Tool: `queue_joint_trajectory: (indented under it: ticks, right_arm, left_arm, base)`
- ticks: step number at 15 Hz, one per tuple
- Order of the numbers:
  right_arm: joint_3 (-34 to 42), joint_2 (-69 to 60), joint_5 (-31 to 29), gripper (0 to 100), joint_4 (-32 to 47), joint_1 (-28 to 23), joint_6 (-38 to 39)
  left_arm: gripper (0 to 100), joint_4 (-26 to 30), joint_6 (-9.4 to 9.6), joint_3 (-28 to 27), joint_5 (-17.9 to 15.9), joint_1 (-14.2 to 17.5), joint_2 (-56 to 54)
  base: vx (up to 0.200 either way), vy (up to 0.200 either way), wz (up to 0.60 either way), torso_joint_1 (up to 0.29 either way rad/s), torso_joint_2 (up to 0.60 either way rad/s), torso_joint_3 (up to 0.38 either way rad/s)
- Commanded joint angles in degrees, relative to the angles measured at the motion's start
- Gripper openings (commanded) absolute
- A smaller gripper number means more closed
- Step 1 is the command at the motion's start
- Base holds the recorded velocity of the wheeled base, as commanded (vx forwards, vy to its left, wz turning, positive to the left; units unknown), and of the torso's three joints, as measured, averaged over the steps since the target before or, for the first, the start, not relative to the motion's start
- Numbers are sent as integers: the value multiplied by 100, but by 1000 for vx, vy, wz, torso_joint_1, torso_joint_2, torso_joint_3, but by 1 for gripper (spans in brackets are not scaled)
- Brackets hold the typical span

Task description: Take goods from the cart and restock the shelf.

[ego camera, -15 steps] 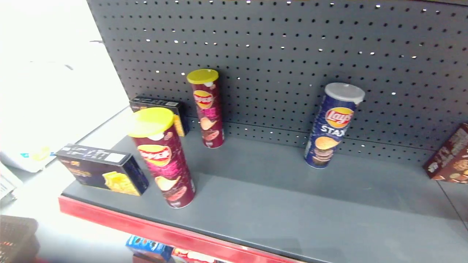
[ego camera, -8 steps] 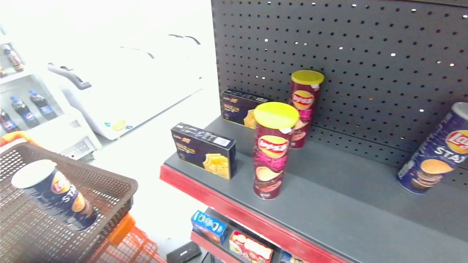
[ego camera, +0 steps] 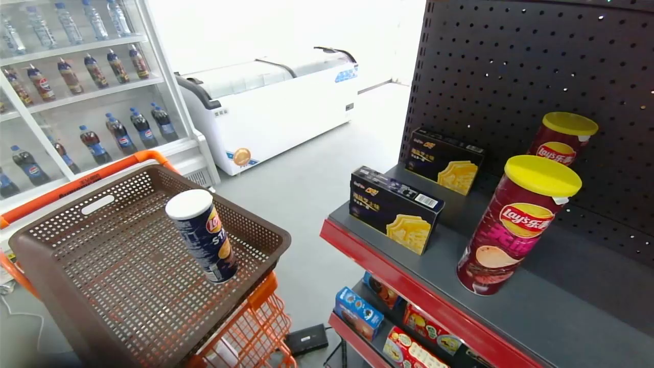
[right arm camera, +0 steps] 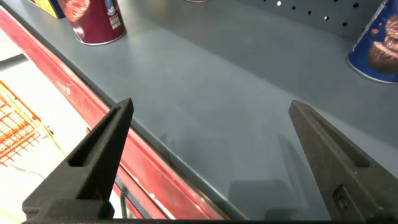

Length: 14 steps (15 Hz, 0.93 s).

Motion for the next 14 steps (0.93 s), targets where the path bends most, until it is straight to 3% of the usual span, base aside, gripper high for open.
queue_joint_trajectory:
  ticks: [1, 5, 7, 8, 12, 14]
  right_arm:
    - [0, 8, -8, 100, -4, 0, -9]
    - [0, 8, 1, 100, -4, 0, -9]
    - [0, 8, 1, 100, -4, 0, -9]
    - [0, 8, 1, 100, -4, 0, -9]
    - [0, 8, 1, 100, -4, 0, -9]
    - [0, 8, -8, 100, -4, 0, -9]
  left_arm:
    - [100, 2, 4, 0, 4, 4, -2]
    - [100, -6, 30, -26, -75, 4, -2]
    - [100, 90, 276, -650, -646, -119, 560]
    - [100, 187, 461, -1143, -848, -145, 1465]
    - [100, 46, 487, -1679, -778, -101, 3214]
    - [100, -226, 505, -1644, -664, -119, 3707]
  base:
    - [0, 0, 0, 0, 0, 0]
    - [0, 0, 0, 0, 0, 0]
    - [0, 0, 0, 0, 0, 0]
    - [0, 0, 0, 0, 0, 0]
    - [0, 0, 0, 0, 0, 0]
    - [0, 0, 0, 0, 0, 0]
